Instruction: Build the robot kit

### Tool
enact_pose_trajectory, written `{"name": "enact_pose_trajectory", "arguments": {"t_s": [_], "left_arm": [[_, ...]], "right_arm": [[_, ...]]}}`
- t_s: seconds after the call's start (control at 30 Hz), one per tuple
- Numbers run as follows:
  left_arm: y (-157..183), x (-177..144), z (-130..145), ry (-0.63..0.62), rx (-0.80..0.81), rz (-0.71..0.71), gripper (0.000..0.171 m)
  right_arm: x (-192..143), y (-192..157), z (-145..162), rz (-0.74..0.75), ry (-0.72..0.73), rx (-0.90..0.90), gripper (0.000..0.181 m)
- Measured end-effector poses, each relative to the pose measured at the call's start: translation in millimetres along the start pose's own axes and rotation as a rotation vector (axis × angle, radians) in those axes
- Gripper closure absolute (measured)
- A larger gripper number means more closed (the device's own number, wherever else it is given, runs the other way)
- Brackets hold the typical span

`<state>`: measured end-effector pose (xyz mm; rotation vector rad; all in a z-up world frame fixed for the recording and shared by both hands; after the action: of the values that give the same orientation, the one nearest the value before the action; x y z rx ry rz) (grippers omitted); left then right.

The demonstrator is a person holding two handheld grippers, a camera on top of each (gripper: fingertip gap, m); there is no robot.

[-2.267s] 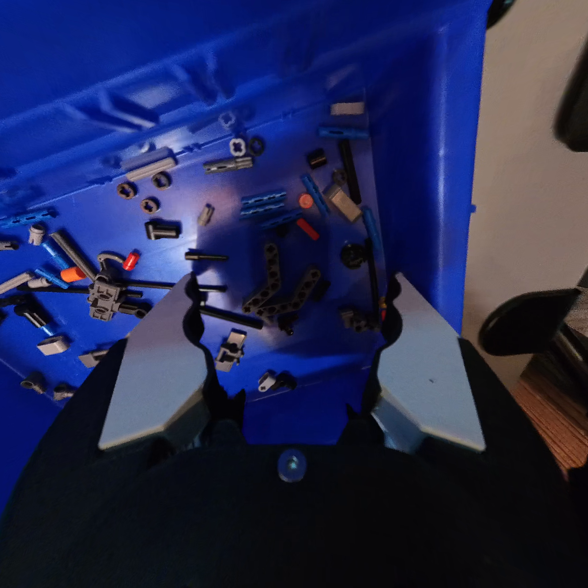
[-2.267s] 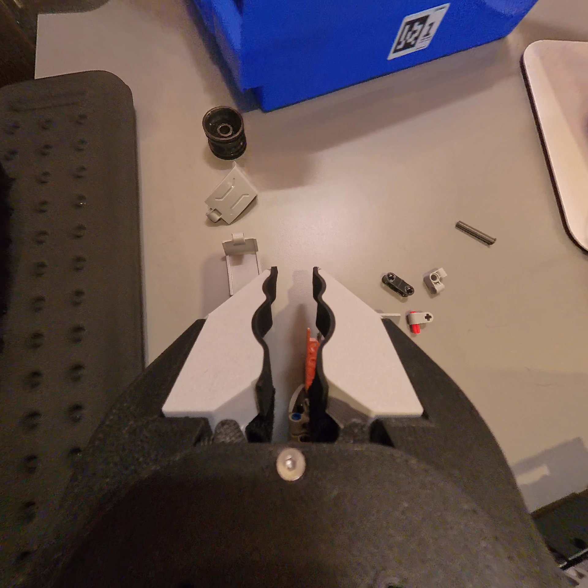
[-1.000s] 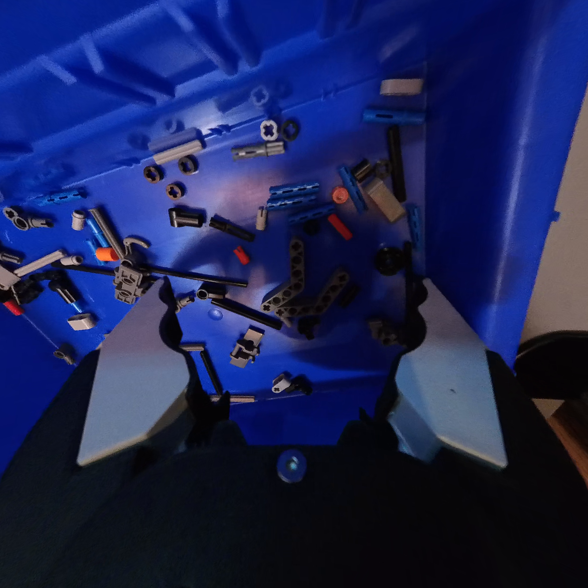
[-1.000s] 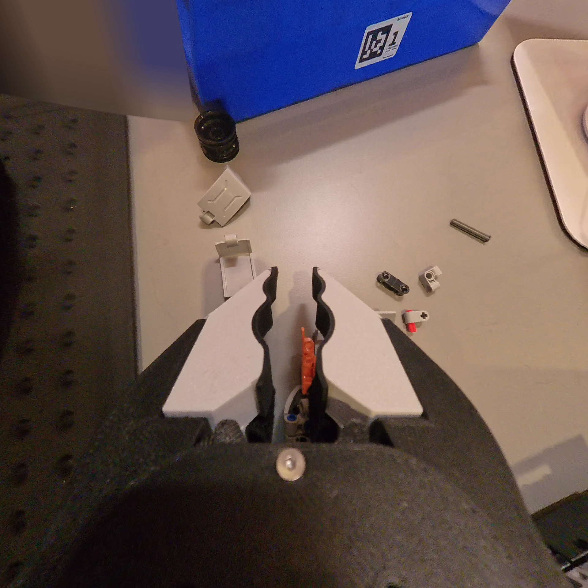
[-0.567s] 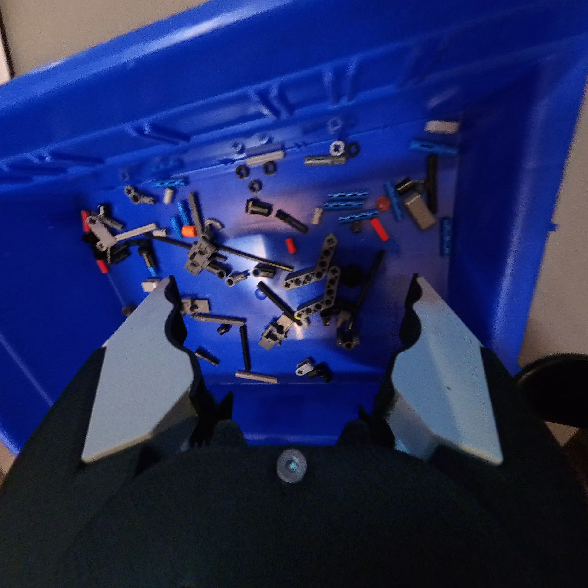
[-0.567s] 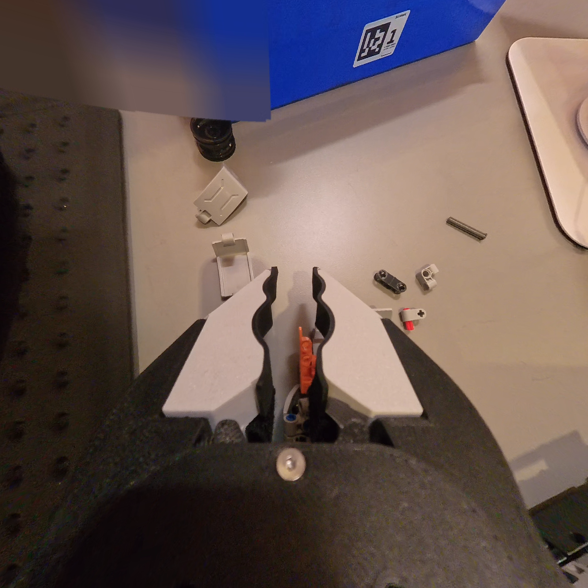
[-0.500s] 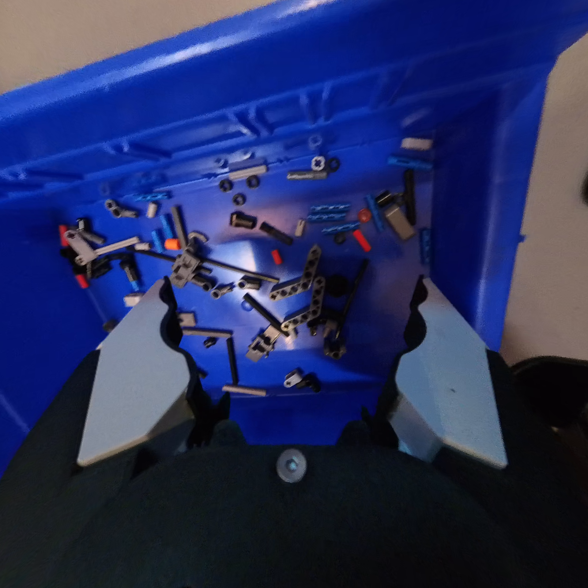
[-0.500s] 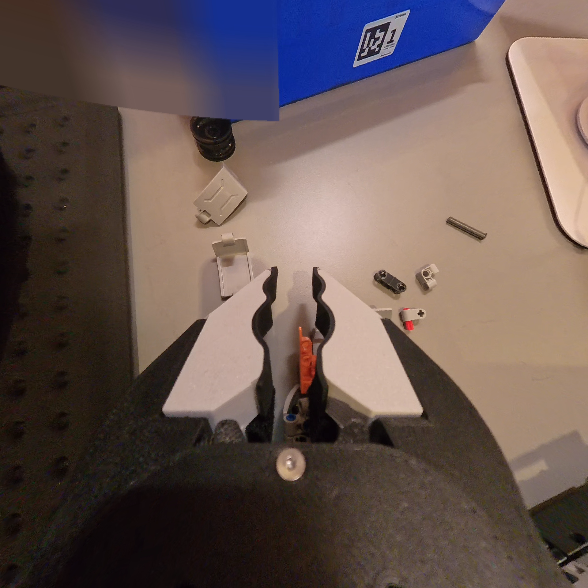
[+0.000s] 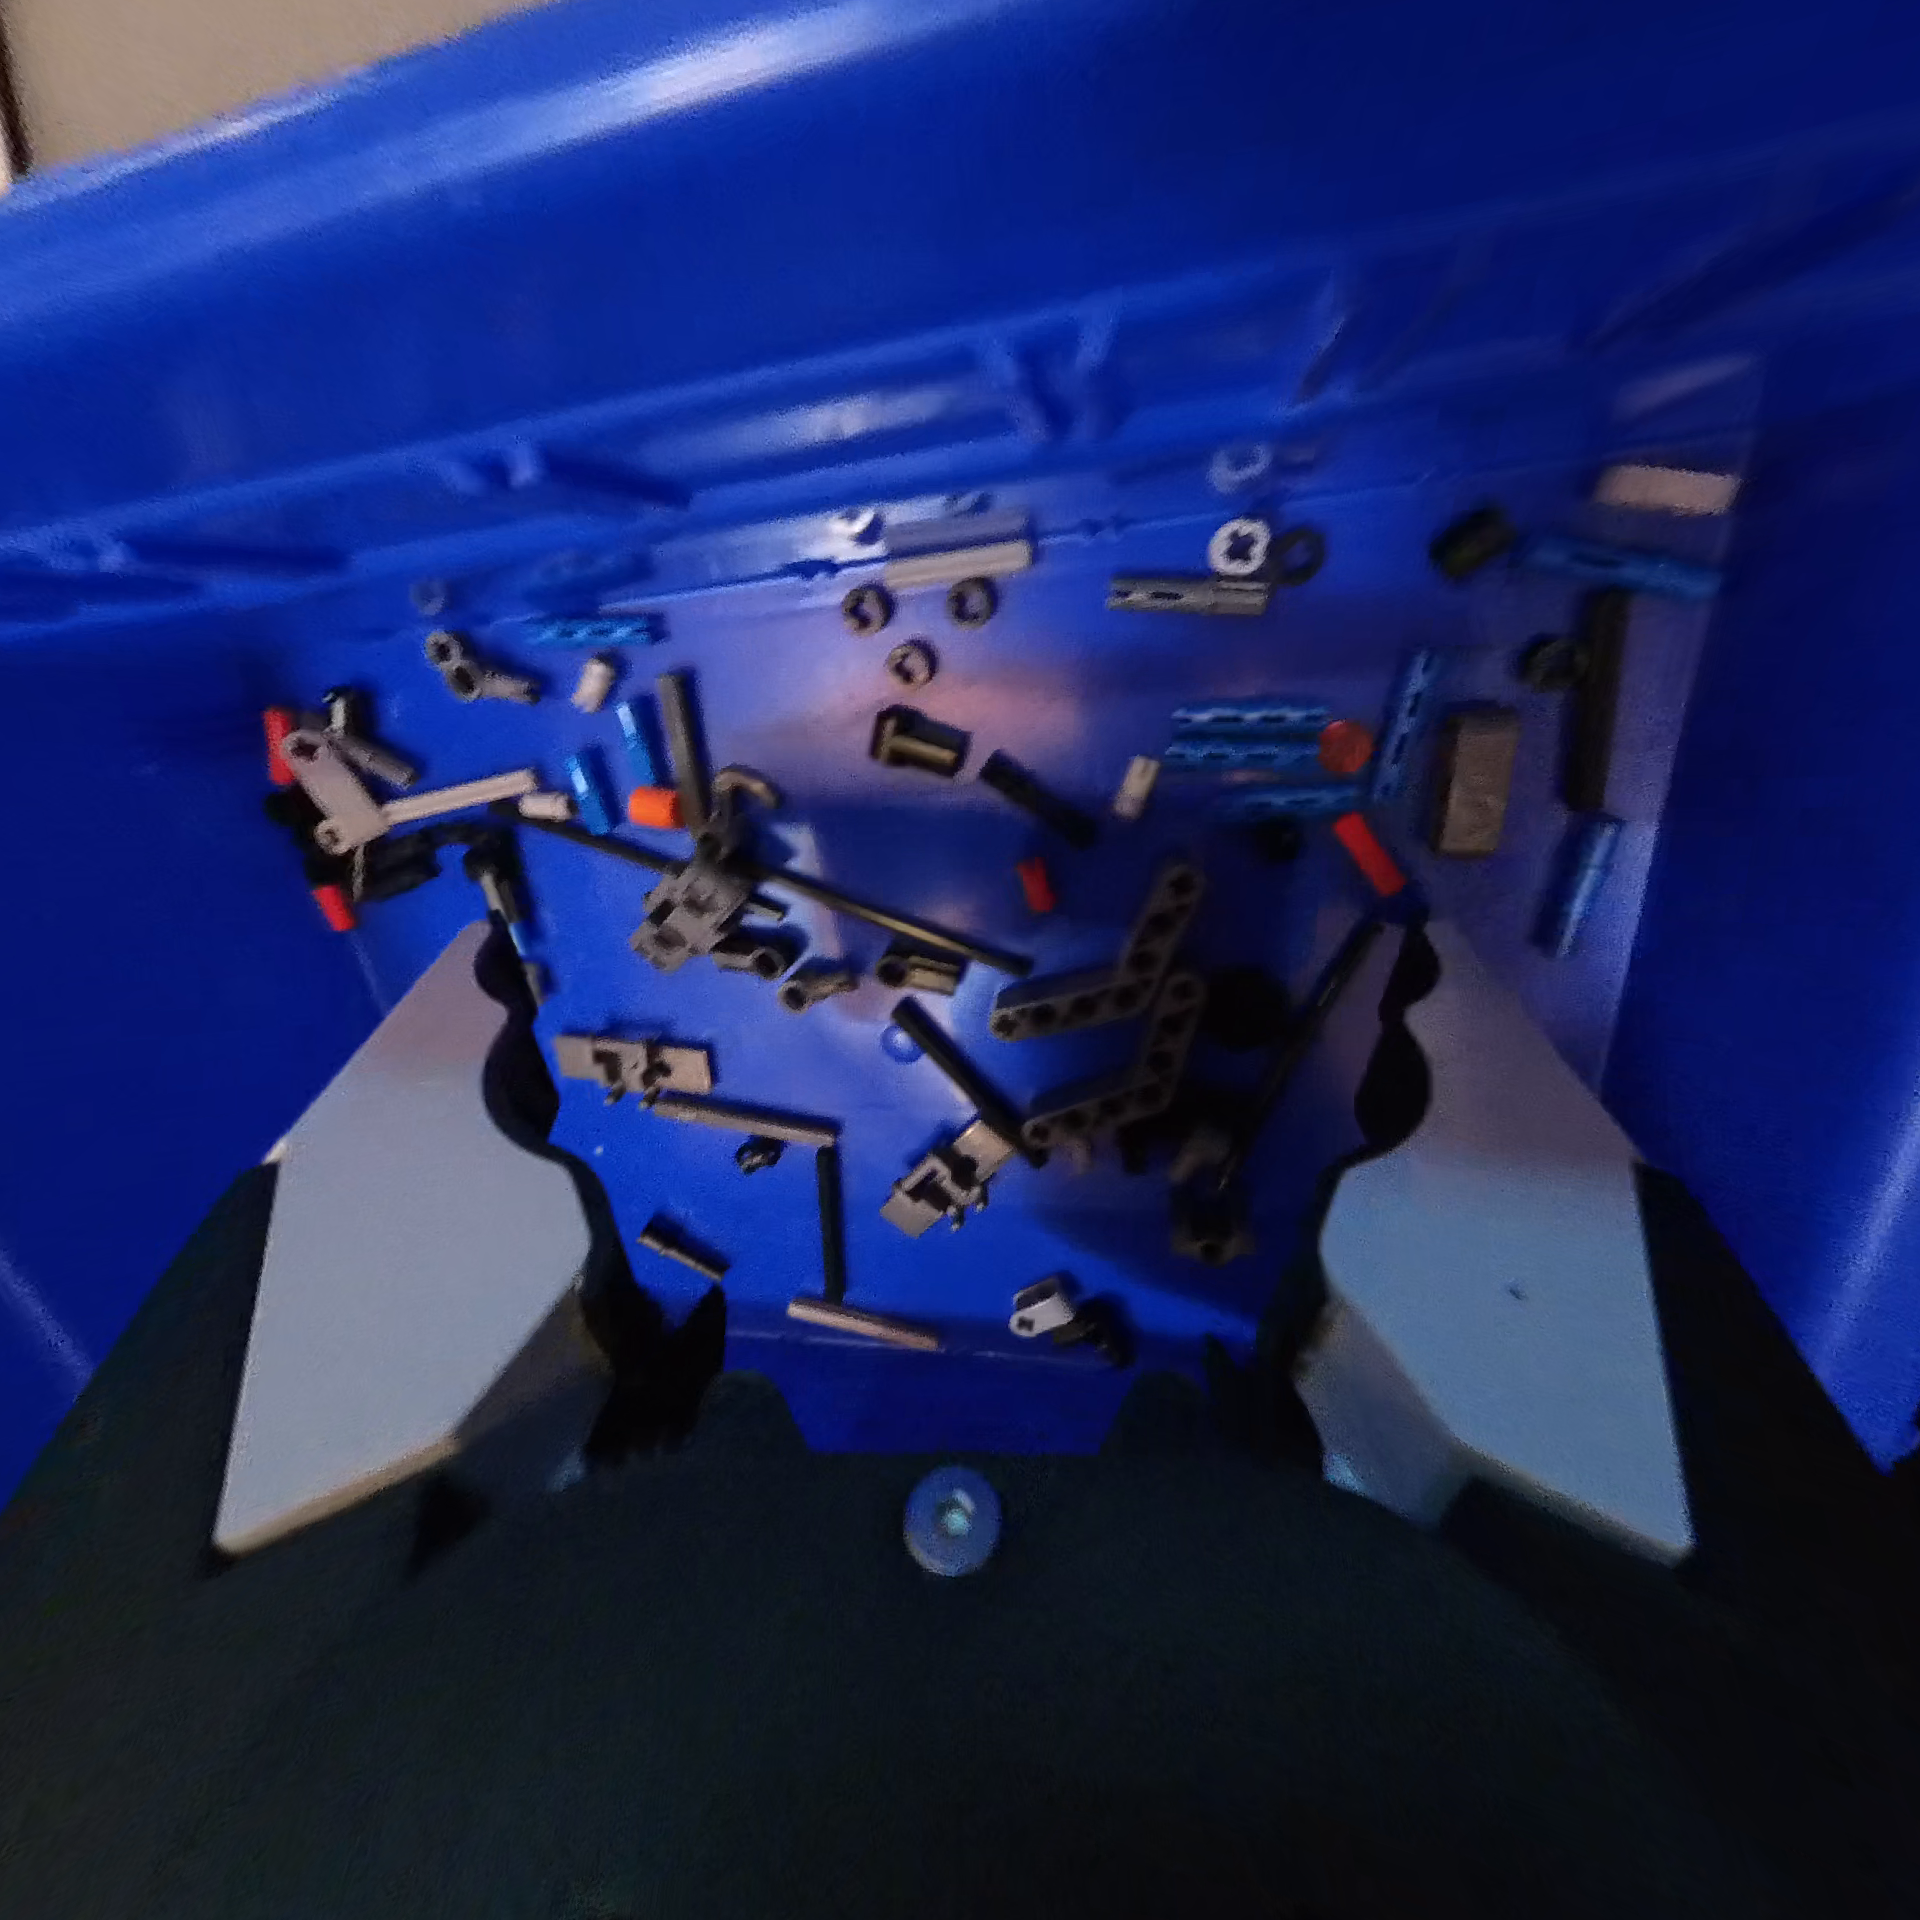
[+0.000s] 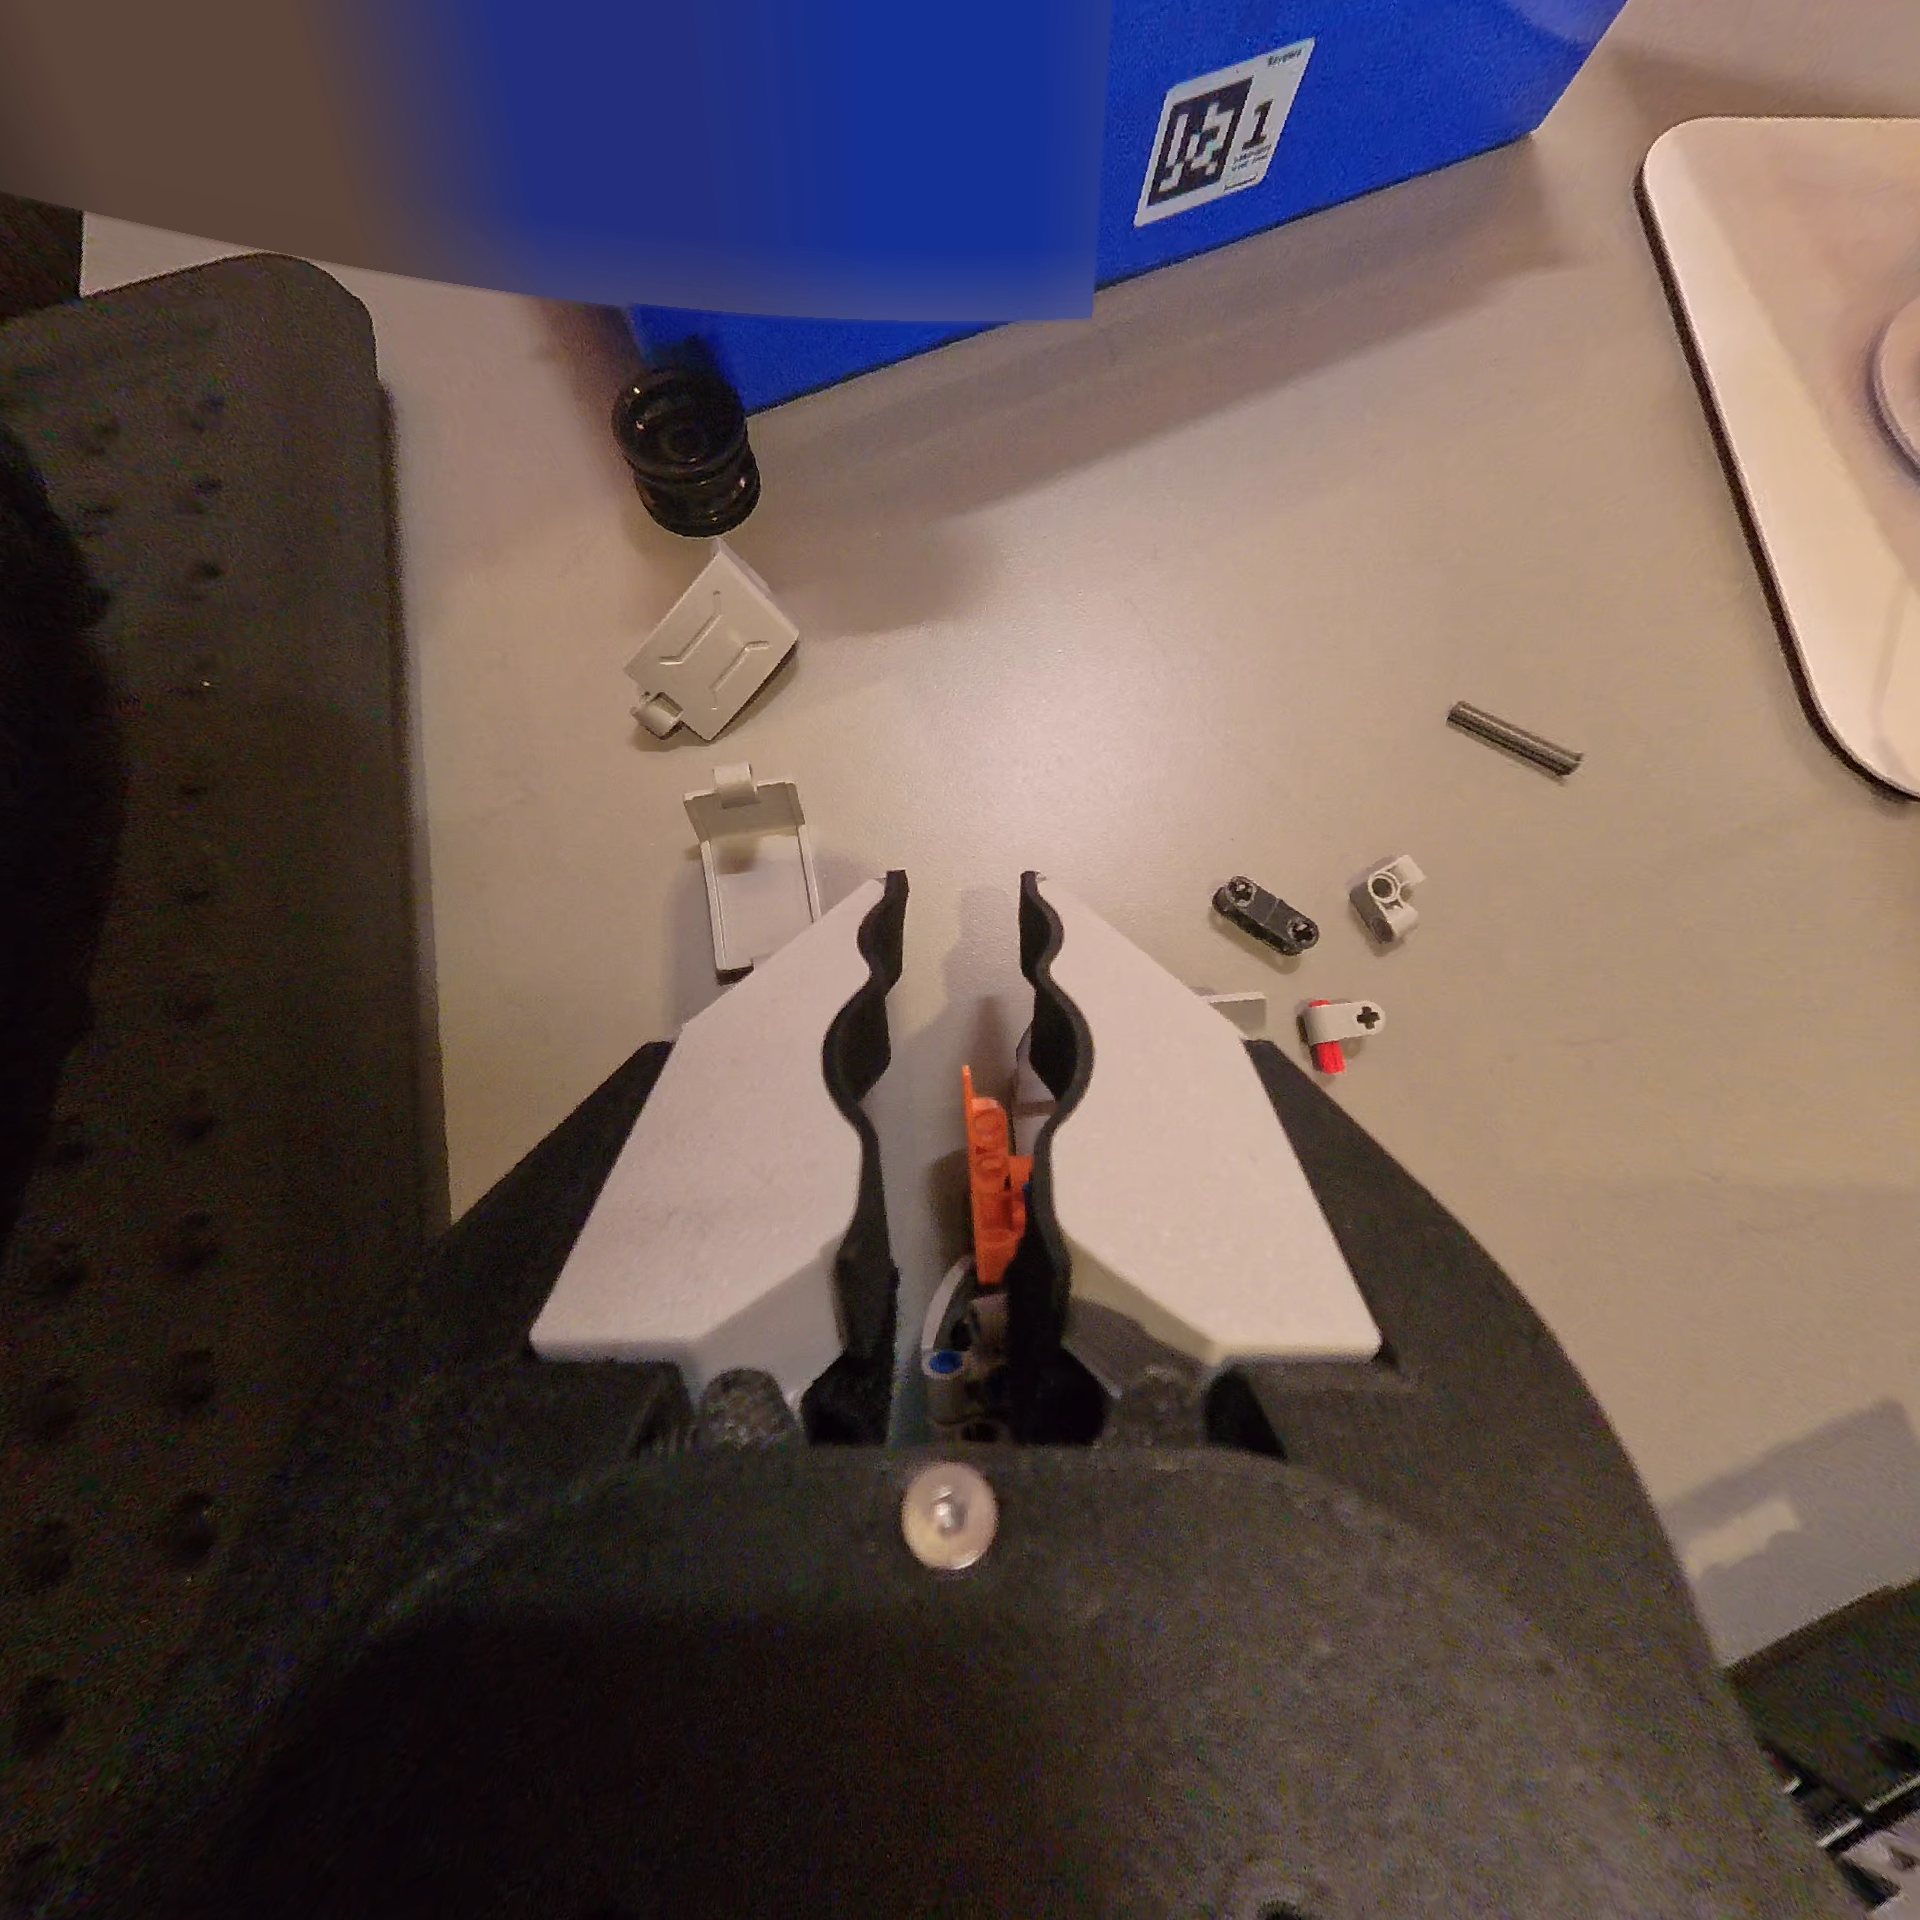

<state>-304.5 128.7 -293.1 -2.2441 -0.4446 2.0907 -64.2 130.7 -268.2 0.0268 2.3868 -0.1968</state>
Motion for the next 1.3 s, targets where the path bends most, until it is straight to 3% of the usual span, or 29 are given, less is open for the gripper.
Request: {"name": "enact_pose_trajectory", "arguments": {"t_s": [0.27, 0.37, 0.47, 0.73, 0.97, 1.3], "left_arm": [[-20, -27, 16, 0.015, -0.041, -0.073, 0.032], [-21, -36, 24, 0.033, -0.014, -0.070, 0.067], [-16, -40, 24, 0.086, 0.011, -0.041, 0.089], [-15, -42, 36, 0.037, 0.034, -0.037, 0.106], [-46, -60, 60, 0.011, -0.076, -0.175, 0.119], [-53, -72, 74, -0.017, -0.113, -0.206, 0.118]], "right_arm": [[-1, 1, 0, -0.001, 0.005, 0.007, 0.162], [-1, 1, 0, -0.001, 0.005, 0.007, 0.162], [-1, 1, 0, 0.000, 0.003, 0.005, 0.162], [-1, 2, 0, 0.005, 0.000, 0.001, 0.162], [-1, 2, 0, 0.001, 0.005, 0.005, 0.162], [-1, 3, -1, 0.005, 0.009, 0.006, 0.162]]}}
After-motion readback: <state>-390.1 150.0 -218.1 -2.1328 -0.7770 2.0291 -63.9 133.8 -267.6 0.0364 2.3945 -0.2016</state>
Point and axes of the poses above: each gripper's, where its closed fingertips meet, x out along the fingers, z out of its underside, y = z × x across the jaws, the point moved 1 cm from there along -x, back along the fingers, and after that the axes turned 14 degrees about x, right-handed, at the moved point
